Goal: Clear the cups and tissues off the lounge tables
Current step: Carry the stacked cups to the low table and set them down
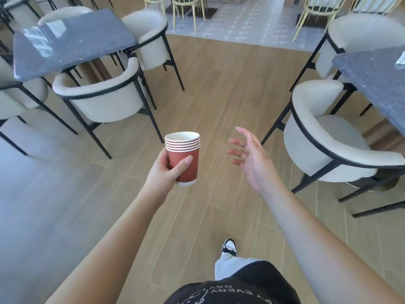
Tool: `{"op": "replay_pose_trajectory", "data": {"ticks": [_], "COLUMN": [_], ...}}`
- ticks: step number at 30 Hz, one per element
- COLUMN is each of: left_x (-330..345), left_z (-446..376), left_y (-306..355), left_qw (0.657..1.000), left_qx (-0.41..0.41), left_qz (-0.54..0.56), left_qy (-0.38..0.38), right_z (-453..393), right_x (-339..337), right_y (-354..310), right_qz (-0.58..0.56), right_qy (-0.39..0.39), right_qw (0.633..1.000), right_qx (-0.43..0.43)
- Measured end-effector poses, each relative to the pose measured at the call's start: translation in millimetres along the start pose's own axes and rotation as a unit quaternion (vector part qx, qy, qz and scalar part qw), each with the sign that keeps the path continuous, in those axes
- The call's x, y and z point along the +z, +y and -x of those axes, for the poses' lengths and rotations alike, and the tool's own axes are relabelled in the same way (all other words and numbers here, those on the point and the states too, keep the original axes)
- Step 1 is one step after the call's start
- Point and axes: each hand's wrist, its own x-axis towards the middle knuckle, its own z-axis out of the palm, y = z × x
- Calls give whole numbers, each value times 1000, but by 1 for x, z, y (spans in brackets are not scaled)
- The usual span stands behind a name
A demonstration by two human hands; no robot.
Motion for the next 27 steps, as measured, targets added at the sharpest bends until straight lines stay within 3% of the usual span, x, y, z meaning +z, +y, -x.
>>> {"op": "replay_pose_trajectory", "data": {"ticks": [10, 16, 27], "left_x": [25, 26, -18], "left_z": [-134, -212, -425], "left_y": [35, 38, 51], "left_qw": [1000, 1000, 1000], "left_qx": [-15, -13, -10], "left_qz": [-4, -5, 12], "left_qy": [22, 16, -3], "right_z": [-148, -216, -421], "right_x": [-40, -28, 22], "right_y": [-55, -53, -65], "right_qz": [-2, 26, 81], "right_qy": [-33, -51, -43], "right_qw": [999, 998, 996], "right_qx": [-24, -2, 8]}}
